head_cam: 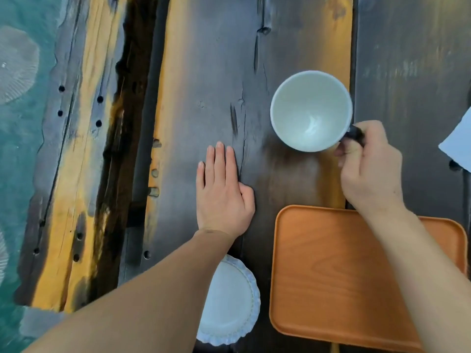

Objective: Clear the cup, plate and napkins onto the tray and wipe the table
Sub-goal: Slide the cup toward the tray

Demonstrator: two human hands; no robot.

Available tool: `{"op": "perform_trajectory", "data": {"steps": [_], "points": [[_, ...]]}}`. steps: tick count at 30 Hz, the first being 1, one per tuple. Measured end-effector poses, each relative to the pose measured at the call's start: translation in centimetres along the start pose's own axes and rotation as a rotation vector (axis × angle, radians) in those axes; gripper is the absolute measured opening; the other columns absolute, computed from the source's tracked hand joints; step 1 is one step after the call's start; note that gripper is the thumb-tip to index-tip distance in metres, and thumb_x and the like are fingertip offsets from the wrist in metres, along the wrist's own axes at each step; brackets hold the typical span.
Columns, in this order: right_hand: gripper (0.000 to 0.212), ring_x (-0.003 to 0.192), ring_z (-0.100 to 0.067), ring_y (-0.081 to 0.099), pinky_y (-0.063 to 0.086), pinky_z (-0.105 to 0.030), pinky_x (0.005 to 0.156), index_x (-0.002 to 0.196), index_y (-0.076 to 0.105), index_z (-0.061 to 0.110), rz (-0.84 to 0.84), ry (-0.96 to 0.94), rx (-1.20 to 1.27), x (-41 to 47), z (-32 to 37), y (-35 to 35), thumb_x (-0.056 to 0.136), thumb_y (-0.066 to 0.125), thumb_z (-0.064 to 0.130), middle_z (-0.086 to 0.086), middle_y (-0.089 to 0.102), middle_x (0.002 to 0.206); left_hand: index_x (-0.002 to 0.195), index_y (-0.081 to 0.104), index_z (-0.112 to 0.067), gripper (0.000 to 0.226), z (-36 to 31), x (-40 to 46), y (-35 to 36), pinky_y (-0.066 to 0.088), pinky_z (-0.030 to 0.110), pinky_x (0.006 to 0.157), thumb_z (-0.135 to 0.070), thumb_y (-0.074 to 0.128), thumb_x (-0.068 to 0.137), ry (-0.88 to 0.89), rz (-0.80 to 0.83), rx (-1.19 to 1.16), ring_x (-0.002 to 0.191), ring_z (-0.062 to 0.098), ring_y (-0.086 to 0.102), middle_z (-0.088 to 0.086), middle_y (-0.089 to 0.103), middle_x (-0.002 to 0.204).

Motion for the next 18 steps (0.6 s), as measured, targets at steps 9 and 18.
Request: {"op": "perform_trajectory", "data": {"steps": [9, 18], "points": [[0.010, 0.067, 0.002, 0.055, 0.033, -0.010, 0.060, 0.101, 0.044, 0.020, 0.014, 0.098, 0.023, -12.4, -1.2, -1.7, 0.095, 0.039, 0.014, 0.016, 0.055, 0.073, 0.157, 0.031, -0.007, 0.072, -0.2, -0.1, -0.1, 0.017, 0.048, 0.126, -0.028, 0.030, 0.089, -0.011, -0.072, -0.028, 0.155, 0.027, 0.017, 0.012, 0.025, 0.166], [0.022, 0.070, 0.000, 0.054, 0.034, -0.015, 0.060, 0.102, 0.044, 0.022, 0.178, 0.126, -0.018, -16.4, -3.4, -0.3, 0.098, 0.047, 0.001, 0.020, 0.051, 0.079, 0.157, 0.032, -0.007, 0.070, -0.2, -0.2, 0.3, 0.017, 0.048, 0.126, -0.026, 0.035, 0.089, -0.003, -0.115, -0.051, 0.155, 0.027, 0.018, 0.012, 0.026, 0.166]]}}
Point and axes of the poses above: each hand's wrist, its own x-axis towards the middle knuckle, its own y-axis out of the palm, z = x × y, the point moved 2 cm from there along x, towards the middle knuckle
